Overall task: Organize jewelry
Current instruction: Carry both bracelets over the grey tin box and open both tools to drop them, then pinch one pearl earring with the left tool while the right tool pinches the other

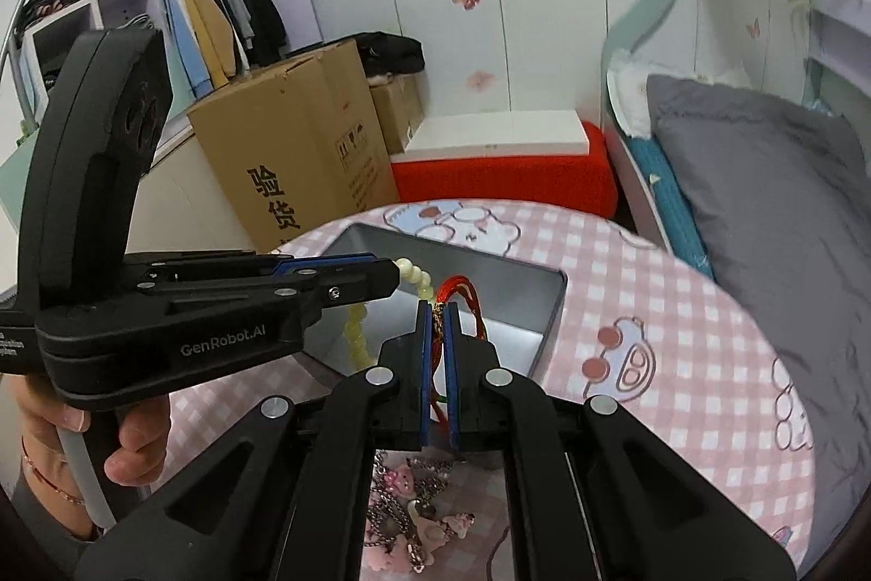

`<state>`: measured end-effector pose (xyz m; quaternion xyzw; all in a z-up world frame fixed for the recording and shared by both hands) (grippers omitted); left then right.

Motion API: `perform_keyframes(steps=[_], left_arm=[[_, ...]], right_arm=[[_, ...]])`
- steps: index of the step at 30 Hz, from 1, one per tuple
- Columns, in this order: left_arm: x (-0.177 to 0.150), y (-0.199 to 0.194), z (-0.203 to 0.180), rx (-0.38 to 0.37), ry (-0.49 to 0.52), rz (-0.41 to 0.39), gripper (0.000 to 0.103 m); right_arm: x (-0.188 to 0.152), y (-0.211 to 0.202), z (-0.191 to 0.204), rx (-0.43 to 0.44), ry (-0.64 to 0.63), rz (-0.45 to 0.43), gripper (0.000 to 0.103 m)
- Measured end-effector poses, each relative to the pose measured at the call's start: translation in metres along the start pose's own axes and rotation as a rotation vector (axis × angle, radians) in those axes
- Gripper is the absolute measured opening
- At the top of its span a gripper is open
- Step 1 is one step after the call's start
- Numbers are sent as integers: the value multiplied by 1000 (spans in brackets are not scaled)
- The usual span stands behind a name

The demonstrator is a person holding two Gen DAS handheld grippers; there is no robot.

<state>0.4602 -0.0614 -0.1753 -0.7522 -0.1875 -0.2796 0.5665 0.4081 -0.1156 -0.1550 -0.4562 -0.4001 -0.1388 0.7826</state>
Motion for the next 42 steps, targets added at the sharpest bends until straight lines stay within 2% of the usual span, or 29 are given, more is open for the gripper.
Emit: perform_keyframes(steps=[6, 10, 12, 14, 19, 23, 28, 31, 39, 42], left_arm=[[-5, -2, 7, 7, -25, 25, 10], [-7, -15, 7, 11, -16, 17, 11], [-9, -22, 5, 8, -7, 9, 21], [-8, -35, 5, 23, -6, -26, 62], [-15, -77, 5, 48, 22, -107, 62], [-38, -111, 8, 92, 68, -152, 62], [-72, -133, 21, 163, 96, -173, 62], [-97, -133, 27, 210, 122, -161, 62], [-148, -107, 31, 221, 127, -74, 62], [-159, -96, 32, 228, 134, -52, 52]], right_arm=[[-5, -6, -3, 17, 33, -1, 7], [-5, -20, 4, 27, 42, -26, 14], [-4, -30, 10, 30, 36, -38, 17], [-2, -39, 14, 31, 31, -55, 20], [-6, -67, 32, 21, 9, -86, 23], [-17, -88, 45, 10, -4, -105, 28], [-41, -100, 58, -23, -27, -96, 32], [-57, -100, 66, -41, -35, -76, 34], [-99, -84, 72, -55, -18, -1, 38], [-111, -79, 70, -62, -11, 21, 39]])
Point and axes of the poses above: each gripper's, at about its wrist camera, not at the fingertips, and y roughly the way its jaws point, z to its left, x to its top, the point moved 9 cm from there along y, roughly the way its jaws point, and after that the axes turned 7 degrees about x, right-handed, at the moved point
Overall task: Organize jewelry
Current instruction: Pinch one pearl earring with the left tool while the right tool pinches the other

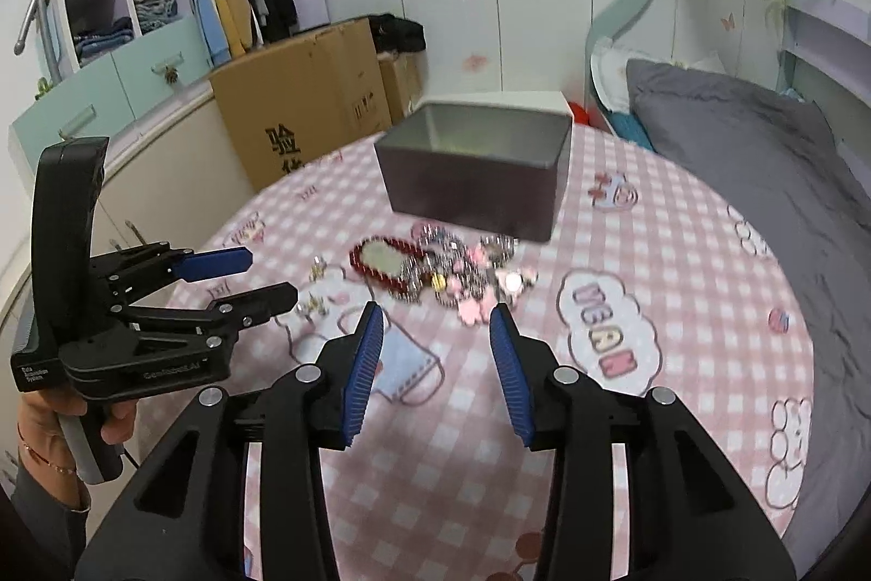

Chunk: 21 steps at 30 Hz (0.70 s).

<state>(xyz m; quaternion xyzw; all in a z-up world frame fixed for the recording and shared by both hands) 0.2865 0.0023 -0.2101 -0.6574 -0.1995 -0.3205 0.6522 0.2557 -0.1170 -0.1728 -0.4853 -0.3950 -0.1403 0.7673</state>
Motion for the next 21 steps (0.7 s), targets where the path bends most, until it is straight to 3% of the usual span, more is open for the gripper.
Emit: perform_keyframes(steps=[9, 12, 13, 21], left_arm=[[-13, 23, -7, -25, -3, 55, 33], [-15, 25, -11, -38, 7, 64, 20], [-15, 25, -11, -43, 7, 64, 11], [-11, 19, -3, -84, -38, 46, 11]], right_arm=[[-15, 14, -7, -19, 0, 42, 40], [-14, 18, -8, -21, 0, 46, 40], [-14, 19, -9, -23, -2, 49, 40], [-16, 43, -13, -54, -47, 110, 40]])
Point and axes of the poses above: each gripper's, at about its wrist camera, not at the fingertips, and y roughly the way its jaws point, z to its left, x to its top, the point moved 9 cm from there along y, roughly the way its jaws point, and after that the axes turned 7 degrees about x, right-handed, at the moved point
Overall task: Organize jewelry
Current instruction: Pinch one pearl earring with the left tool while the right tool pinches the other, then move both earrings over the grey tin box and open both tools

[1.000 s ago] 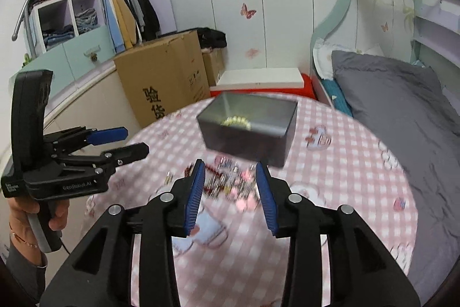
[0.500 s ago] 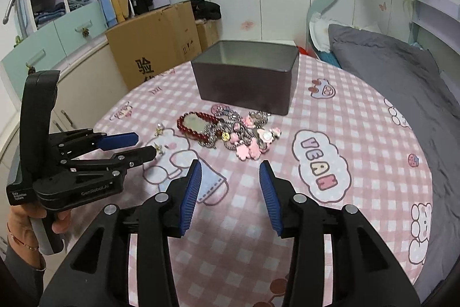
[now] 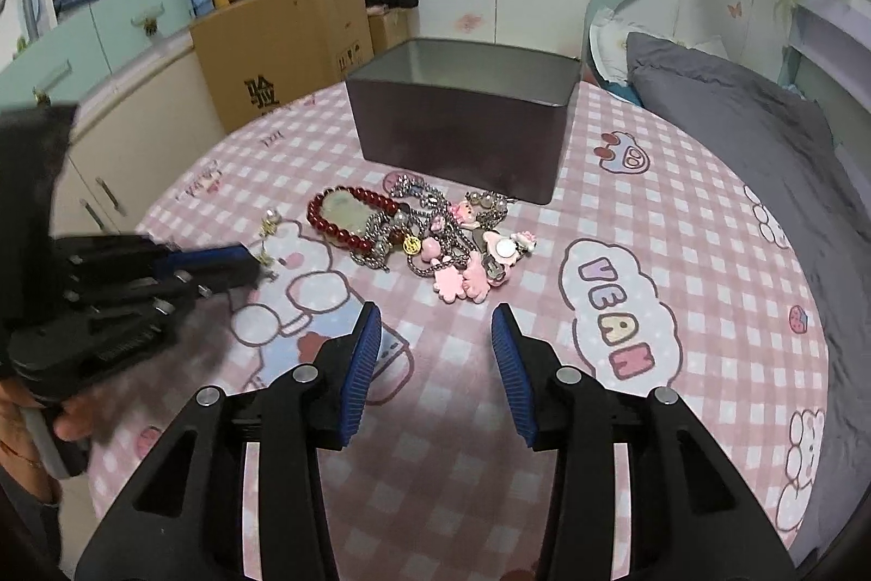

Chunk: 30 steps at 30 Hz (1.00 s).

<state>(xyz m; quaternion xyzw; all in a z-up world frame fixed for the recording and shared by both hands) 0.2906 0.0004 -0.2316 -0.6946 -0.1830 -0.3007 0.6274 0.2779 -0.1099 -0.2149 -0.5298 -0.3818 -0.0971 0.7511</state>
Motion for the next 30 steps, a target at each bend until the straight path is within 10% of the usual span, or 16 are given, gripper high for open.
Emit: perform_keyframes(steps=[17, 30], left_arm=[[13, -31, 67, 49, -144, -61, 11], [23, -29, 71, 39, -150, -58, 11]], right_arm=[[40, 62, 94, 195, -168, 65, 32], [41, 87, 96, 159, -219, 108, 10]])
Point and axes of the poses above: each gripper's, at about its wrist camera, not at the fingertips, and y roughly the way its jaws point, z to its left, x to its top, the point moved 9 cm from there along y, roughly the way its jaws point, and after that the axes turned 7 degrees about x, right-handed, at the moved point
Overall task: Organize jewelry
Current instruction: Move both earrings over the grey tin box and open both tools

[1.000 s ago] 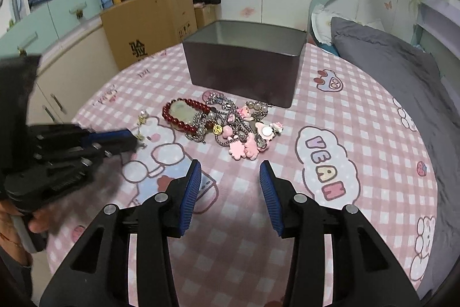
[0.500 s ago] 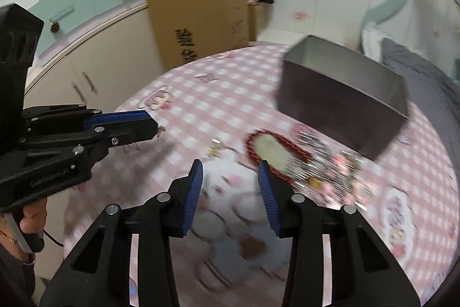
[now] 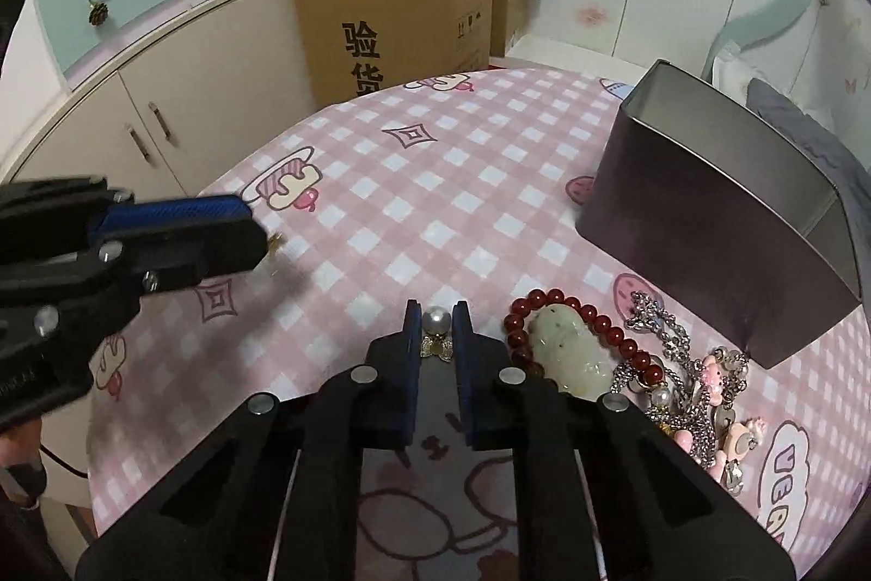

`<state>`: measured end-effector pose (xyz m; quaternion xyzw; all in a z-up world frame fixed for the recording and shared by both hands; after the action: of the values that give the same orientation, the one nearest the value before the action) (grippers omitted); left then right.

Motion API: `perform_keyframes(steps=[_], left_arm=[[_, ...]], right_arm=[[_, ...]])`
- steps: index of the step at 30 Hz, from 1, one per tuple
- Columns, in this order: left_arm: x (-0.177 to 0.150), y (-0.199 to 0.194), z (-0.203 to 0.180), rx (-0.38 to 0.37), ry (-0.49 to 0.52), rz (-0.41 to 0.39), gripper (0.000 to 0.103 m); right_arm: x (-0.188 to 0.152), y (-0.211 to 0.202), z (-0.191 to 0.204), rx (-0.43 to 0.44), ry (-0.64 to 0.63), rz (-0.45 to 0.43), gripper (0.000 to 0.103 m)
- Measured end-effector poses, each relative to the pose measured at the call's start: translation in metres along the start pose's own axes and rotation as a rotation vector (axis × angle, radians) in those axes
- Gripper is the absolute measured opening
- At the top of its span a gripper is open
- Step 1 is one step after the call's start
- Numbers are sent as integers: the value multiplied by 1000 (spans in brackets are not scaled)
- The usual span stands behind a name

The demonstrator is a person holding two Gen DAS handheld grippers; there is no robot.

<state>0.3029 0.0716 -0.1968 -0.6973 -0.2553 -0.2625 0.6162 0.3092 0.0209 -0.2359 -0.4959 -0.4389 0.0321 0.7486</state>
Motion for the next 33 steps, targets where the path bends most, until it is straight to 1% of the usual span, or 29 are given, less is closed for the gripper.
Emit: perform_keyframes(steps=[3, 5, 8, 10, 11, 15, 19, 24, 26, 28, 33], left_arm=[[11, -3, -10, -31, 11, -11, 11], [18, -5, -19, -50, 26, -18, 11], [38, -6, -41, -102, 57, -28, 11], [49, -5, -53, -132, 67, -25, 11], [57, -1, -60, -150, 74, -17, 11], [78, 15, -83, -212, 76, 21, 11], [95, 33, -106, -263, 71, 60, 11], [108, 57, -125, -255, 71, 90, 11], [112, 67, -129, -251, 69, 99, 11], [111, 74, -130, -247, 65, 113, 11], [104, 96, -131, -210, 66, 156, 11]], right_arm=[[1, -10, -3, 22, 25, -20, 10], [4, -27, -7, 50, 48, -54, 10], [11, -52, -18, 60, 73, -106, 10], [18, -71, -31, 70, 107, -145, 9], [21, -82, -42, 69, 127, -168, 9], [30, -103, -73, 62, 195, -214, 10], [41, -113, -101, 28, 235, -240, 10], [43, -110, -128, -6, 282, -254, 10], [44, -106, -137, -6, 291, -253, 10], [43, -102, -142, -10, 294, -248, 10], [37, -91, -153, -4, 310, -234, 10]])
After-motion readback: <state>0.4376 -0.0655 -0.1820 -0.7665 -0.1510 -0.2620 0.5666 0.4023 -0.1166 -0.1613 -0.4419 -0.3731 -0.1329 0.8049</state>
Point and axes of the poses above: each gripper's, at about its wrist camera, not at the fingertips, and y roughly the way its jaws point, z to its left, x to its top, the point moved 9 cm from there along y, roughly the way its jaws point, and after that the axes turned 7 degrees about x, right-handed, at the moved point
